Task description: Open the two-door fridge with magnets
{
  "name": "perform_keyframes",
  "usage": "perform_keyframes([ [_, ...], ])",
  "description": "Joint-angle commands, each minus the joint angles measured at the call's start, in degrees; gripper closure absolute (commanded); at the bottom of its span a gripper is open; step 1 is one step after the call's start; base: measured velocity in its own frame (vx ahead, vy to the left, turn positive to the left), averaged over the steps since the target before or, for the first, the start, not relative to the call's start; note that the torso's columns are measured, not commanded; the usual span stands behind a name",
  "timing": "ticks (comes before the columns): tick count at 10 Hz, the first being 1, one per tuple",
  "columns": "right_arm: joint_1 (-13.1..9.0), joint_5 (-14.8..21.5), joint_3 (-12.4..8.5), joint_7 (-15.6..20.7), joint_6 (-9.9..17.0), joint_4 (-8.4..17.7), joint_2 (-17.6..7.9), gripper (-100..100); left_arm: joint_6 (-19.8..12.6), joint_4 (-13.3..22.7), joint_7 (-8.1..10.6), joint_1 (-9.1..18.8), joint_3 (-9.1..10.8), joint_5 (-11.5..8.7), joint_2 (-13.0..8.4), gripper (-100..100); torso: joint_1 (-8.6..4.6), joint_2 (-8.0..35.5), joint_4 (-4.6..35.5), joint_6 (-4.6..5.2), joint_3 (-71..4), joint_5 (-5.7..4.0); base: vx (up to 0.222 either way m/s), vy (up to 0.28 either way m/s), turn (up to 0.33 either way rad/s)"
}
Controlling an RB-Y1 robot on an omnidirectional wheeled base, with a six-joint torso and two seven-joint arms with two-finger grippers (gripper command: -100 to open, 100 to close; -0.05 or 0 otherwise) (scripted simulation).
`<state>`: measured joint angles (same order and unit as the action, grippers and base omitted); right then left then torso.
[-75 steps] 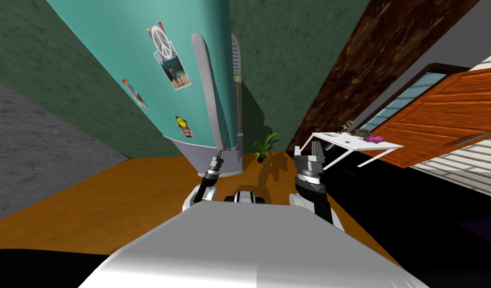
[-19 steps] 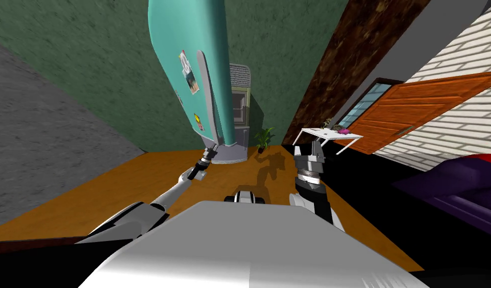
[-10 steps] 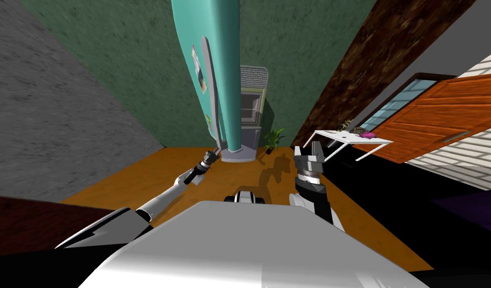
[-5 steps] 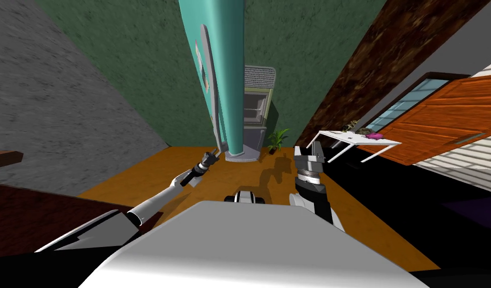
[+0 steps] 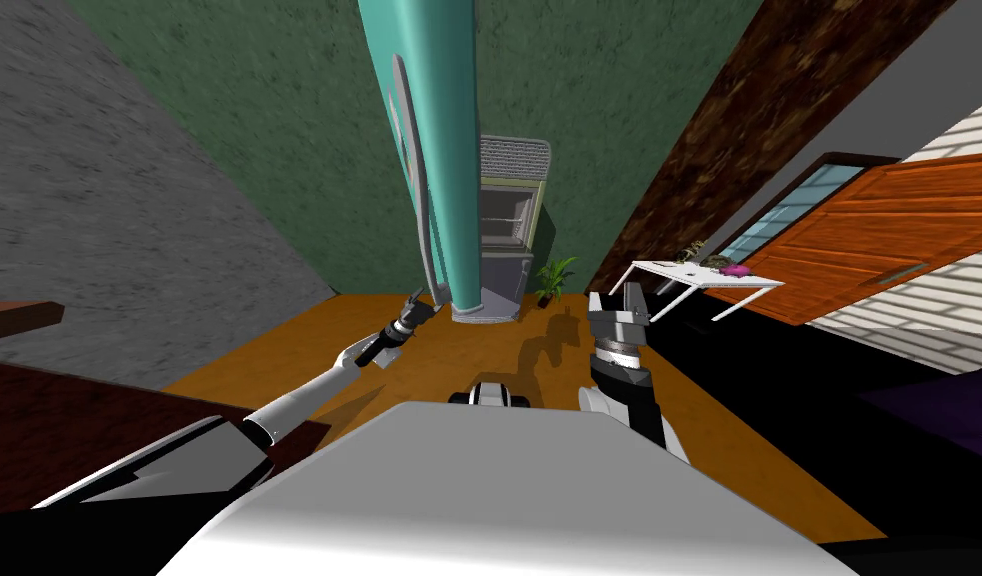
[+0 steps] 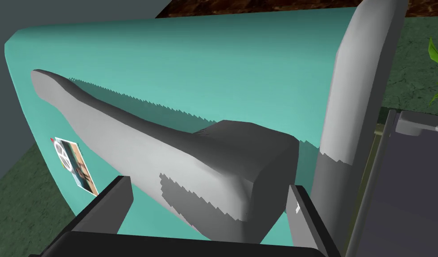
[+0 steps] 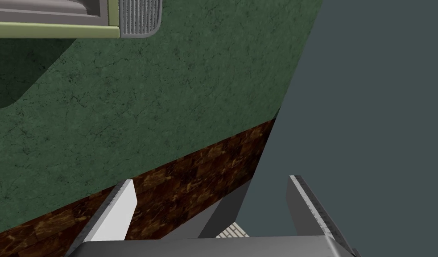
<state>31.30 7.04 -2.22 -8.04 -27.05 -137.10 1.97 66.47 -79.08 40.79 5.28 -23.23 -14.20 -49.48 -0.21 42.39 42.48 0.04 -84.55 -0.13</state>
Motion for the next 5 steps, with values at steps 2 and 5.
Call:
perform_keyframes([
  [2, 0.0, 0.0, 0.0, 0.0, 0.0, 0.0, 0.0, 0, -3.5, -1.0, 1.37, 2.7, 1.30, -1.8, -1.2, -100, 0.06, 0.2, 0.3, -0.05, 0.1, -0.12, -0.083, 0.000, -0.062],
  [5, 0.0, 0.0, 0.0, 0.0, 0.0, 0.0, 0.0, 0, -3.6, 0.1, 1.42, 1.4, 0.20, -1.2, -1.2, 0, -0.01, 0.2, 0.1, -0.04, 0.2, -0.03, -0.007, 0.004, -0.004],
])
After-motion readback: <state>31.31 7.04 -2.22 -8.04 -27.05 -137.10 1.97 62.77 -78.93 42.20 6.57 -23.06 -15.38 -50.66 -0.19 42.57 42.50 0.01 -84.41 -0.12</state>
